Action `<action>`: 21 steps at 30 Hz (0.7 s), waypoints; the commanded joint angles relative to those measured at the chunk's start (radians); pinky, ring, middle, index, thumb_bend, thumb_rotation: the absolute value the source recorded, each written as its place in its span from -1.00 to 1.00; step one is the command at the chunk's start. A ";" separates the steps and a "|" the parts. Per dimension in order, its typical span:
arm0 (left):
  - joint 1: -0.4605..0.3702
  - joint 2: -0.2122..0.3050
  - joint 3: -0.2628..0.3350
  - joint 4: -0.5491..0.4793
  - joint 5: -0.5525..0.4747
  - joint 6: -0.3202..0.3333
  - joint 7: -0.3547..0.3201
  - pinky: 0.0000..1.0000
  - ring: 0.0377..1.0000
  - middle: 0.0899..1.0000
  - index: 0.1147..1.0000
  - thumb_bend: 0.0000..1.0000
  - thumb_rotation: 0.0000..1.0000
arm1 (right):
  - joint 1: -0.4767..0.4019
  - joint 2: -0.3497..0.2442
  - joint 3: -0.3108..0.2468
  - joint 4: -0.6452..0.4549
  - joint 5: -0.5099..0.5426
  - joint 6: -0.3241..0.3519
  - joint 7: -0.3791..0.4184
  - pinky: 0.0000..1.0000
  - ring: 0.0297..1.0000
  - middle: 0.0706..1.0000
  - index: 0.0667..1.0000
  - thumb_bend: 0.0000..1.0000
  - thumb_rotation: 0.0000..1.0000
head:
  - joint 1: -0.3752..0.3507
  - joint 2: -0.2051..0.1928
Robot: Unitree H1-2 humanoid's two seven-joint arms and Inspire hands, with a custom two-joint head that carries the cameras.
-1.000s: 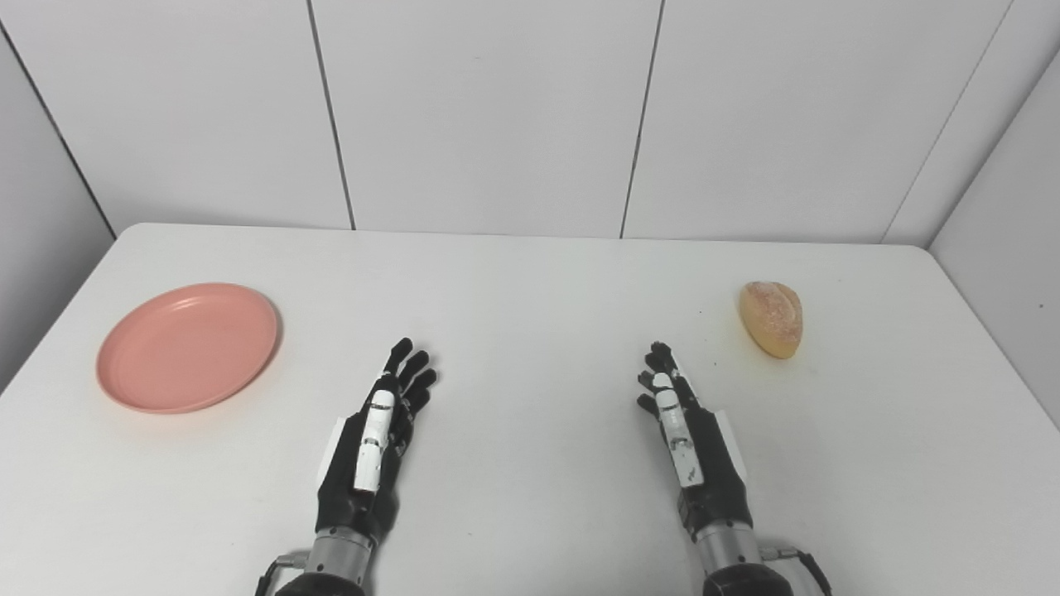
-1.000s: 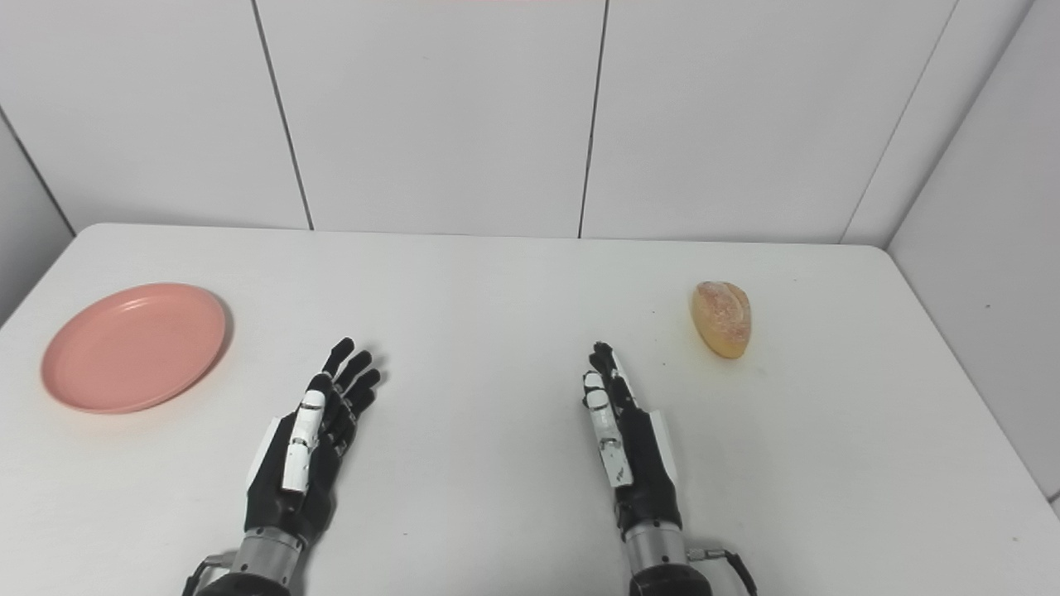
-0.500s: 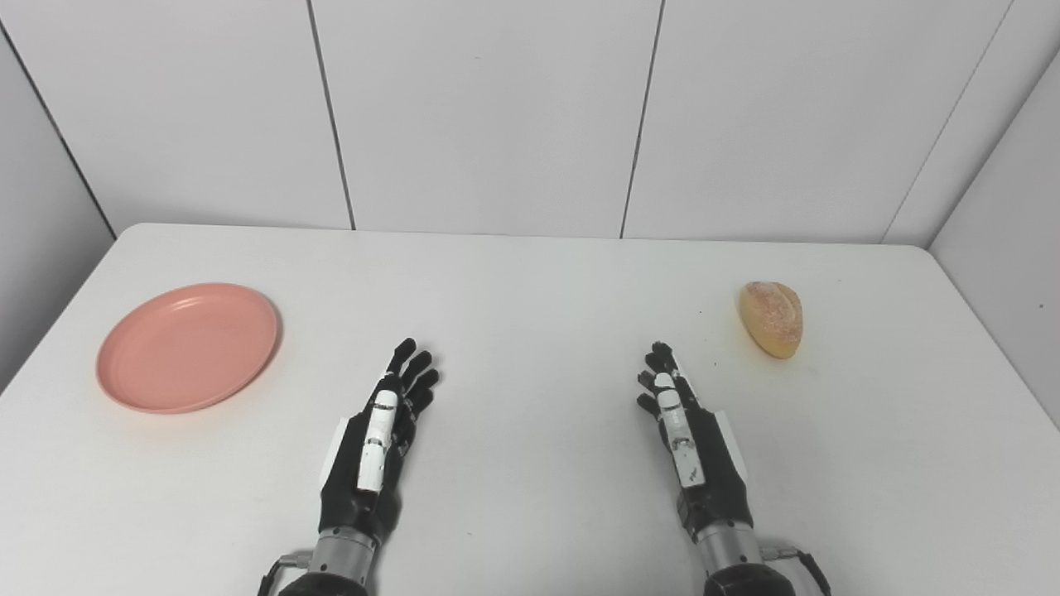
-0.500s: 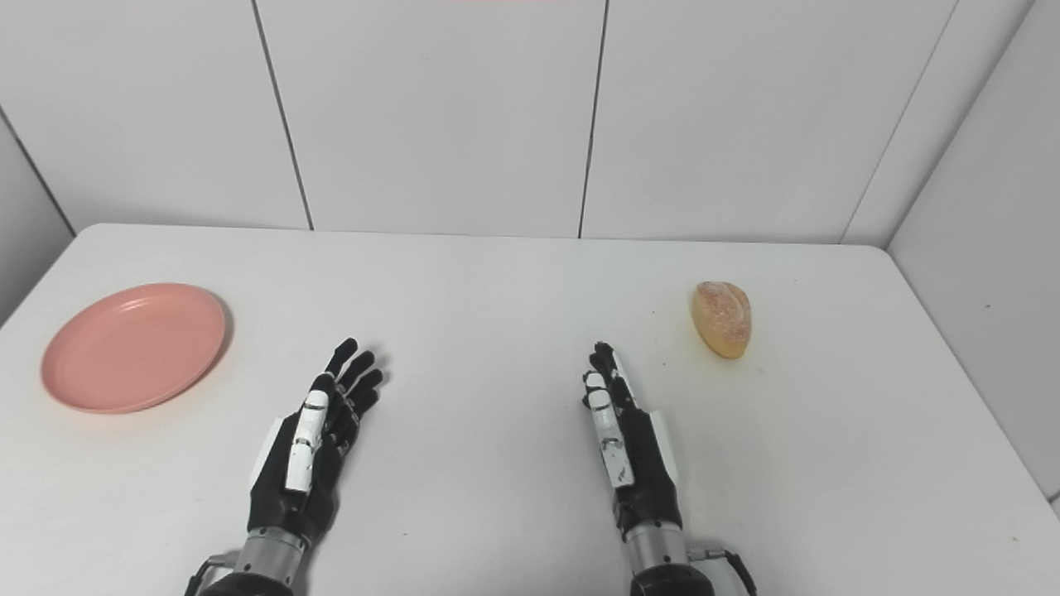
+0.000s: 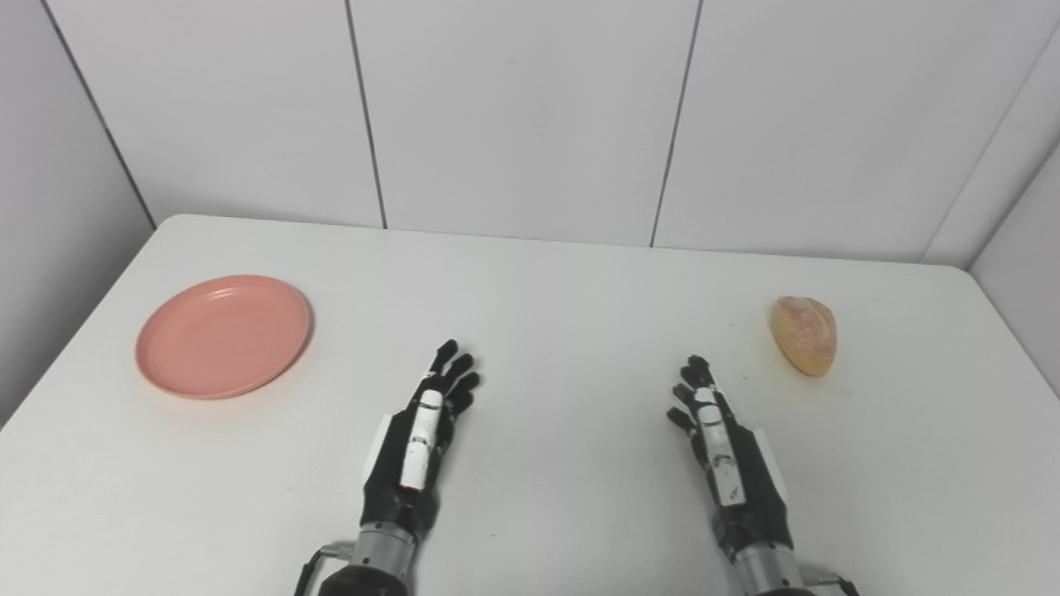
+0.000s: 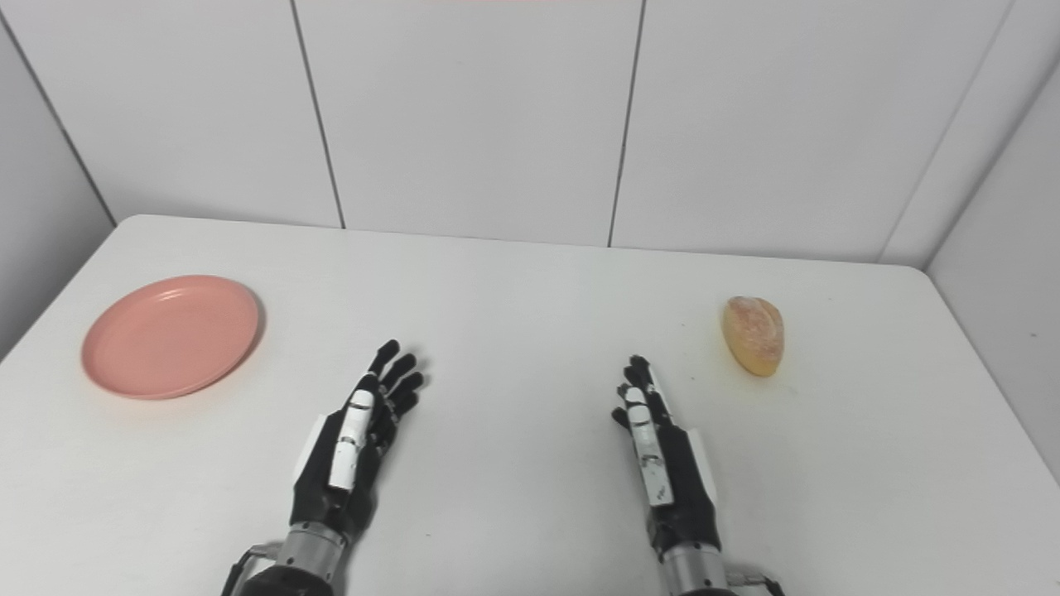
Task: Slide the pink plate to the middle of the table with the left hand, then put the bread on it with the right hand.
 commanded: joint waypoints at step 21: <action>-0.021 -0.091 -0.047 0.155 0.112 -0.099 0.074 0.88 0.84 0.86 0.83 -0.14 1.00 | 0.002 -0.070 -0.050 0.024 0.085 -0.113 0.072 1.00 0.98 1.00 1.00 -0.65 1.00 | 0.139 -0.085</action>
